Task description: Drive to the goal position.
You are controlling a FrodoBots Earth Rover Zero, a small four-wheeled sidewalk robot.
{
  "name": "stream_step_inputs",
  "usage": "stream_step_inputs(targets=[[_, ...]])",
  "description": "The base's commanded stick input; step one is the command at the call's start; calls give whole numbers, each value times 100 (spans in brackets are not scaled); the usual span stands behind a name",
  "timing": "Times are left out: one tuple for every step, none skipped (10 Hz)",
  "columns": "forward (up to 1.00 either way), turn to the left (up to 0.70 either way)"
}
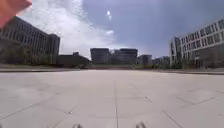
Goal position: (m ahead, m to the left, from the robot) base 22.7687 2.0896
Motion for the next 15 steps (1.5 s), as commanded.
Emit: stream_step_inputs(targets=[[45, 3], [45, 3], [45, 3], [45, 3], [45, 3], [45, 3], [45, 3], [45, 3], [45, 3], [45, 3], [45, 3], [45, 3], [45, 3], [45, 3], [45, 3]])
